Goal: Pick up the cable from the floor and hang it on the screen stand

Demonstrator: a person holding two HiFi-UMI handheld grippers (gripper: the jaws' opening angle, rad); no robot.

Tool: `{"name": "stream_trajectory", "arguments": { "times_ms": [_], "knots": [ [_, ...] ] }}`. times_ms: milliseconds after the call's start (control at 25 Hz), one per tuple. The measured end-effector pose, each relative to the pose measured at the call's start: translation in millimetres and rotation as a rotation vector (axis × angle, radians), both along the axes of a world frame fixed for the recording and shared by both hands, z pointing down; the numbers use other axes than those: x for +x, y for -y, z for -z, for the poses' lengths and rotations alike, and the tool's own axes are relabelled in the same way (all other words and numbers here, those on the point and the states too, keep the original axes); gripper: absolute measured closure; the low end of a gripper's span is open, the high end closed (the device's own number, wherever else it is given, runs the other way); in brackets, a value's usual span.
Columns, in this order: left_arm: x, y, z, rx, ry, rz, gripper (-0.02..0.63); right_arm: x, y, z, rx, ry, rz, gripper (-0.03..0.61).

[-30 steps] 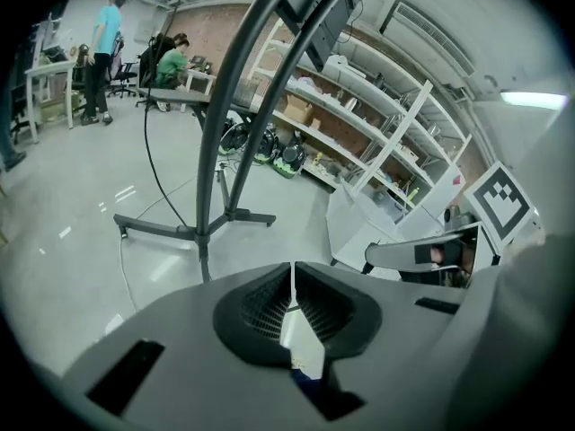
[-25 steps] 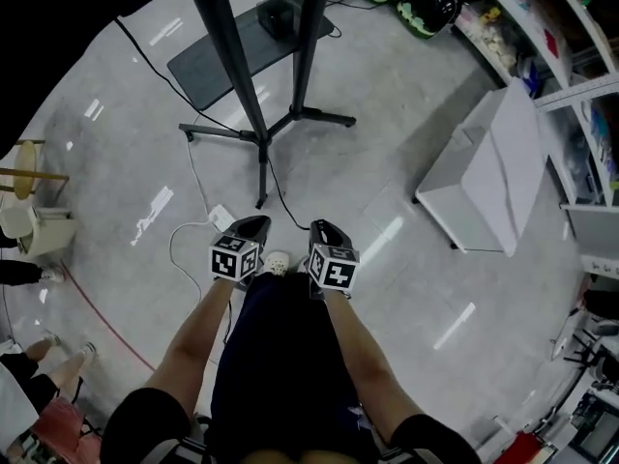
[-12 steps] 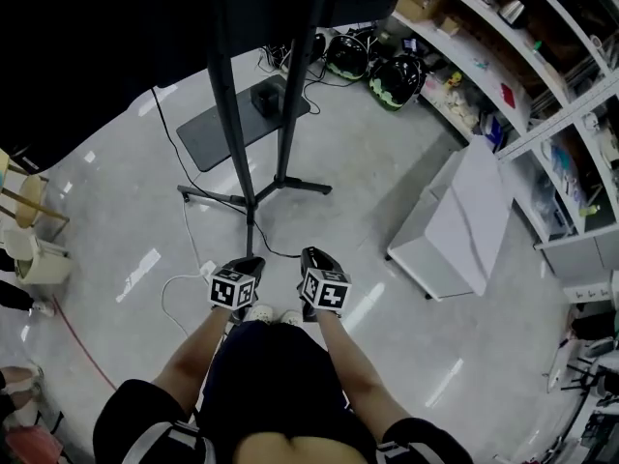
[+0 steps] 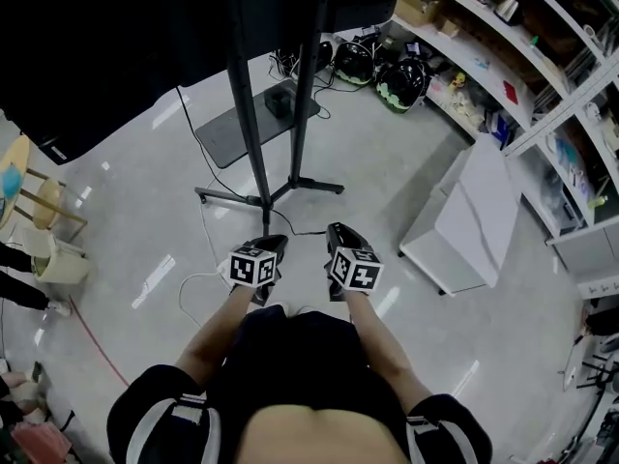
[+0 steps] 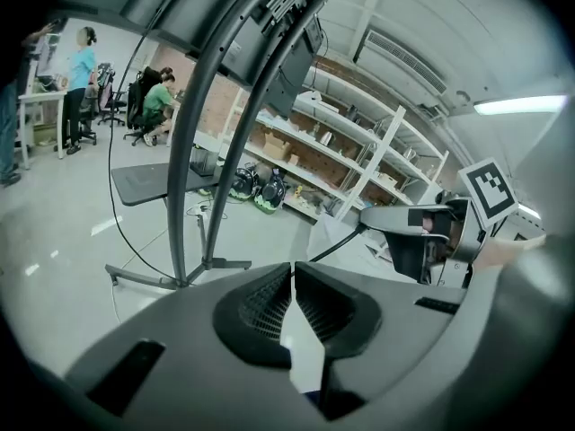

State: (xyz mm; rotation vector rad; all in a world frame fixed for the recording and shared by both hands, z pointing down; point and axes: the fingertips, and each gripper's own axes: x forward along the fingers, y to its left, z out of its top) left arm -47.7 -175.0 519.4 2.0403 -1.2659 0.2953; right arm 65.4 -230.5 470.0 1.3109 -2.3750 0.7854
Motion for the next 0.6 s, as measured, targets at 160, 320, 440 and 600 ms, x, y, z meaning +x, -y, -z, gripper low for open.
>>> {"name": "stream_trajectory", "arguments": {
  "times_ms": [160,320,440,600],
  "knots": [
    [0.6,7.5,16.2,0.03,0.02,0.008,0.593,6.7,8.2,23.1,0.042,0.036,-0.001,0.476],
    [9.3,12.6,30.2,0.053,0.043,0.014,0.593,16.5,15.6,45.5,0.093,0.042,0.028,0.476],
    [19.9,10.5,36.2,0.078,0.058,0.011,0.593,22.3,18.9,56.6,0.135,0.045,0.06,0.476],
    [43.2,3.9,53.8,0.105,0.019,-0.007,0.592,27.0,22.3,70.1,0.165,0.043,0.127,0.476]
  ]
}}
